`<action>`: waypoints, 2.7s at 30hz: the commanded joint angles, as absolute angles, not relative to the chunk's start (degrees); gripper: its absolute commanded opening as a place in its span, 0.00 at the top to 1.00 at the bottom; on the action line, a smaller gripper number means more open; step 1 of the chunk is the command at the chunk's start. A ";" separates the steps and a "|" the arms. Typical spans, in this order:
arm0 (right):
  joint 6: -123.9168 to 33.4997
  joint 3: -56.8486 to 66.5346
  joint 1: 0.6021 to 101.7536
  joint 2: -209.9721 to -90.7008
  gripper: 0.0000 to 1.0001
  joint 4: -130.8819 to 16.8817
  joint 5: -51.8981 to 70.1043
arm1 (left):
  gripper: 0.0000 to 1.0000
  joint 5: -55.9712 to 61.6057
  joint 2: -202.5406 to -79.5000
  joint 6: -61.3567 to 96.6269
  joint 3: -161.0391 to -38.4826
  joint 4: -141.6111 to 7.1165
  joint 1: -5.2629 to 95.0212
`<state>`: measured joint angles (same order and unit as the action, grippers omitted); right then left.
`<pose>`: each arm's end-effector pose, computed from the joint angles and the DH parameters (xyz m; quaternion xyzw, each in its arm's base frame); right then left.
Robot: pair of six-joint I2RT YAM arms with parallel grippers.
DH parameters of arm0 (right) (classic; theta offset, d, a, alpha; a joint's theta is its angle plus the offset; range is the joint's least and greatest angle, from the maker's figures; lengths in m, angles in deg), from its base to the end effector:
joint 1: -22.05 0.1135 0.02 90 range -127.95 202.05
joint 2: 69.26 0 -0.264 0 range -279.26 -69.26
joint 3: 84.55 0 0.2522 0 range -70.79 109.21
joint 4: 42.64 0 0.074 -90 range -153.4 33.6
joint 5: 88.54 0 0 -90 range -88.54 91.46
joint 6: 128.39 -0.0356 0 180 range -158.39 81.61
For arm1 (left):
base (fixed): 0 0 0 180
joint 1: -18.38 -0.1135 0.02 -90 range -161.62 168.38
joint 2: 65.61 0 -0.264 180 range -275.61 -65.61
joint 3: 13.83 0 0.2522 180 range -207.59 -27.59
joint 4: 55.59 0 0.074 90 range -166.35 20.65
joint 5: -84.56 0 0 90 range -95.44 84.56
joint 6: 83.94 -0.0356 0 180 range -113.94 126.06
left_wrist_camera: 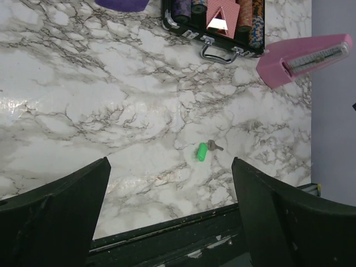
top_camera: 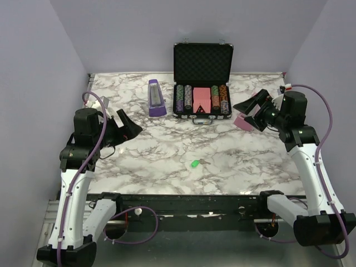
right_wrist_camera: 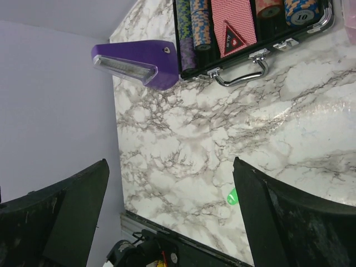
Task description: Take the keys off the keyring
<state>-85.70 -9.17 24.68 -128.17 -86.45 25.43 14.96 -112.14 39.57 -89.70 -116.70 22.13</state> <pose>0.2193 0.0245 0.3622 0.2177 0.8139 0.3755 0.3862 0.1484 -0.0222 0.3721 -0.1375 0.8531 -0.2996 0.4044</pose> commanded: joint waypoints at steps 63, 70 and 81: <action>-79.71 -11.12 24.95 -114.61 0.00 -99.29 37.76 | 0.14 -0.52 -141.10 77.25 -64.68 -64.08 63.91; -79.26 -10.76 24.95 -114.96 0.00 -99.38 38.11 | 0.17 1.76 -147.78 75.93 -66.79 -63.20 64.26; -79.17 -11.55 24.95 -115.05 0.00 -99.30 38.29 | 0.26 3.69 -153.06 76.54 -67.05 -64.87 65.31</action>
